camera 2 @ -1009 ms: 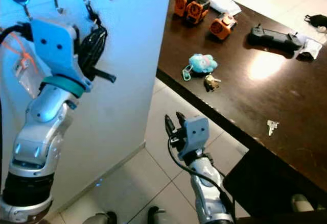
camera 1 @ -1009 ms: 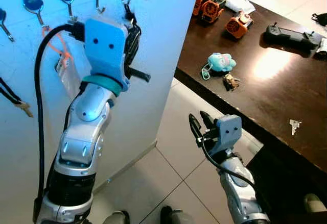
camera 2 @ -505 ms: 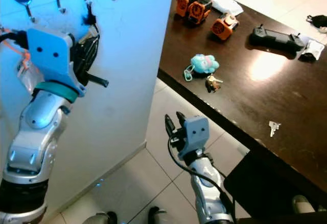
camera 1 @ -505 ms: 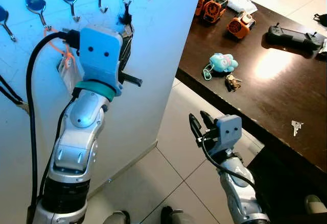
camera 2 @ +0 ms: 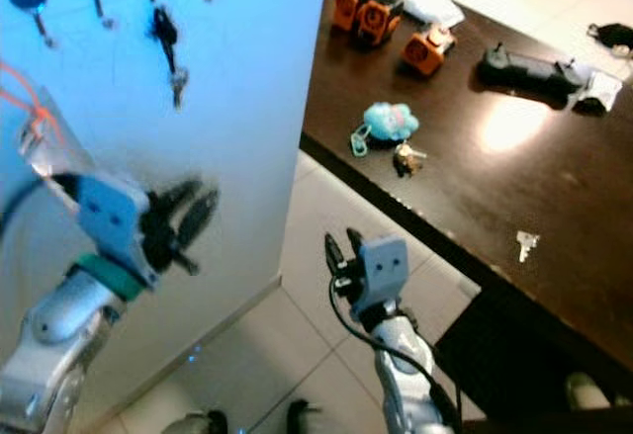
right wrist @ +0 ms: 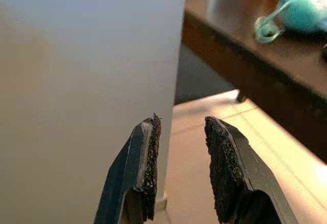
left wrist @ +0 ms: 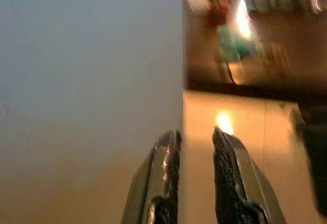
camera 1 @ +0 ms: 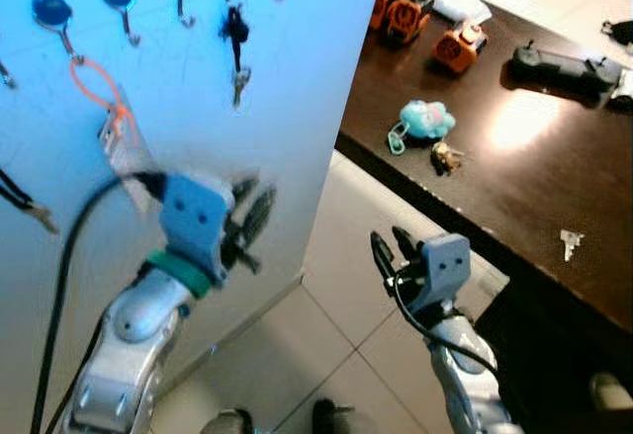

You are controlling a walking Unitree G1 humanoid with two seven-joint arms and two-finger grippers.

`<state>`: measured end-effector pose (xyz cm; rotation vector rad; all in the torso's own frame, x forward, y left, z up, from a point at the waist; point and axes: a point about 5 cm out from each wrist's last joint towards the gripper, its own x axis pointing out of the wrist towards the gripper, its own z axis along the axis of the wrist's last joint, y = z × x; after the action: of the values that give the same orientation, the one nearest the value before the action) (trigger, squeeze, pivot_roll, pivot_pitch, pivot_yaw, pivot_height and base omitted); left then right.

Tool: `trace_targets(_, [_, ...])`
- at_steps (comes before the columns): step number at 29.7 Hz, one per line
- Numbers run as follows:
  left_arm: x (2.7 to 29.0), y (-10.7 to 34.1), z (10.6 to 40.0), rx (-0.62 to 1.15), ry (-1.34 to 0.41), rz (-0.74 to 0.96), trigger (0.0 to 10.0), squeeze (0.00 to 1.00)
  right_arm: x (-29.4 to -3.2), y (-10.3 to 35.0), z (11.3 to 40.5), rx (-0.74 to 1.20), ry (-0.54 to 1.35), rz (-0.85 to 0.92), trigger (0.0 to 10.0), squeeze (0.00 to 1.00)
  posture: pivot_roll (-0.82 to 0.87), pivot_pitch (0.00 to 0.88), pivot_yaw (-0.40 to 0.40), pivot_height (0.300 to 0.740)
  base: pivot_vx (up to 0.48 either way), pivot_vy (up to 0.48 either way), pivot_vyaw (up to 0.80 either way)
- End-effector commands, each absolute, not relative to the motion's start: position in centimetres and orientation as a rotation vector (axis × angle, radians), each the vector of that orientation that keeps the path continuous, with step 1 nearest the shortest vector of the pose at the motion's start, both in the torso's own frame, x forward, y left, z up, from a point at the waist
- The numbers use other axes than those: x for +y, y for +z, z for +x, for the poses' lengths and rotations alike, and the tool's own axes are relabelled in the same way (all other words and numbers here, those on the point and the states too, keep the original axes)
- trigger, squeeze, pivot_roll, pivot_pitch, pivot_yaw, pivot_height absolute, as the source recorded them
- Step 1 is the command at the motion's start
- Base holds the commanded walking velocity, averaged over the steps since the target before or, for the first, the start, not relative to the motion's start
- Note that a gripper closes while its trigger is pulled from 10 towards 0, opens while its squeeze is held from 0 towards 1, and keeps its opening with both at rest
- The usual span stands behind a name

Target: Hang keys on a hook

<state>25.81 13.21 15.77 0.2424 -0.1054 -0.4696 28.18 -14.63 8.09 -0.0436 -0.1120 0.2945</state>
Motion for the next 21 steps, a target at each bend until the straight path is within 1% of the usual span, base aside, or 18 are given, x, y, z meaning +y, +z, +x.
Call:
trace_targets(1, [13.1, 12.4, 25.4, 0.014, -0.493, 0.293, 10.0, 0.0, -15.0, 6.6, 27.5, -0.052, 0.293, -0.056, 10.0, 0.0, -0.02, 0.137, 0.001, 0.74, 0.0, 0.0, 0.0])
trace_targets(2, [13.1, 12.4, 25.4, 0.014, -0.493, 0.293, 10.0, 0.0, -15.0, 6.6, 27.5, -0.052, 0.293, -0.056, 10.0, 0.0, -0.02, 0.137, 0.001, 0.74, 0.0, 0.0, 0.0])
trace_targets(3, [13.7, 8.8, 25.0, 0.121, -0.459, 0.358, 10.0, 0.0, -15.1, 5.3, 27.1, -0.003, 0.296, -0.067, 10.0, 0.0, -0.02, 0.138, -0.002, 0.74, 0.0, 0.0, 0.0])
trace_targets(4, [13.7, 8.8, 25.0, 0.121, -0.459, 0.358, 10.0, 0.0, -15.1, 5.3, 27.1, -0.003, 0.296, -0.067, 10.0, 0.0, -0.02, 0.138, -0.002, 0.74, 0.0, 0.0, 0.0])
trace_targets(5, [14.3, 5.6, 24.5, 0.216, -0.42, 0.409, 10.0, 0.0, -15.3, 4.0, 26.5, 0.055, 0.299, -0.084, 10.0, 0.0, -0.03, 0.137, -0.008, 0.74, 0.0, 0.0, 0.0])
trace_targets(6, [15.4, 2.5, 23.9, 0.32, -0.334, 0.45, 10.0, 0.0, -15.7, 1.9, 25.4, 0.148, 0.298, -0.088, 10.0, 0.0, -0.03, 0.136, -0.009, 0.74, 0.0, 0.0, 0.0])
trace_targets(8, [15.4, 2.5, 23.9, 0.32, -0.334, 0.45, 10.0, 0.0, -15.7, 1.9, 25.4, 0.148, 0.298, -0.088, 10.0, 0.0, -0.03, 0.136, -0.009, 0.74, 0.0, 0.0, 0.0])
trace_targets(9, [16.3, -0.1, 23.1, 0.43, -0.272, 0.464, 10.0, 0.0, -16.2, -0.1, 23.9, 0.247, 0.296, -0.098, 10.0, 0.0, -0.04, 0.137, -0.009, 0.74, 0.0, 0.0, 0.0])
trace_targets(11, [16.3, -0.1, 23.1, 0.43, -0.272, 0.464, 10.0, 0.0, -16.2, -0.1, 23.9, 0.247, 0.296, -0.098, 10.0, 0.0, -0.04, 0.137, -0.009, 0.74, 0.0, 0.0, 0.0])
trace_targets(12, [17.2, -2.4, 21.7, 0.555, -0.235, 0.469, 10.0, 0.0, -16.8, -2.6, 21.7, 0.382, 0.278, -0.102, 10.0, 0.0, -0.04, 0.136, -0.012, 0.74, 0.0, 0.0, 0.0])
trace_targets(13, [17.8, -3.7, 20.6, 0.633, -0.214, 0.474, 10.0, 0.0, -17.3, -4.6, 19.5, 0.498, 0.259, -0.113, 10.0, 0.0, -0.06, 0.137, -0.011, 0.74, 0.0, 0.0, 0.0])
trace_targets(14, [17.8, -3.7, 20.6, 0.633, -0.214, 0.474, 10.0, 0.0, -17.3, -4.6, 19.5, 0.498, 0.259, -0.113, 10.0, 0.0, -0.06, 0.137, -0.011, 0.74, 0.0, 0.0, 0.0])
trace_targets(15, [18.1, -4.3, 20.0, 0.668, -0.207, 0.468, 10.0, 0.0, -17.8, -5.9, 17.8, 0.574, 0.236, -0.12, 10.0, 0.0, -0.06, 0.138, -0.007, 0.74, 0.0, 0.0, 0.0])
trace_targets(16, [18.1, -4.3, 20.0, 0.668, -0.207, 0.468, 10.0, 0.0, -17.8, -5.9, 17.8, 0.574, 0.236, -0.12, 10.0, 0.0, -0.06, 0.138, -0.007, 0.74, 0.0, 0.0, 0.0])
trace_targets(17, [18.1, -4.4, 19.9, 0.672, -0.202, 0.46, 10.0, 0.0, -18.0, -6.5, 16.9, 0.609, 0.208, -0.108, 10.0, 0.0, -0.07, 0.139, -0.003, 0.74, 0.0, 0.0, 0.0])
trace_targets(21, [17.9, -4.7, 20.1, 0.666, -0.207, 0.467, 10.0, 0.0, -18.2, -6.8, 16.8, 0.625, 0.168, -0.094, 10.0, 0.0, -0.07, 0.138, -0.002, 0.74, 0.0, 0.0, 0.0])
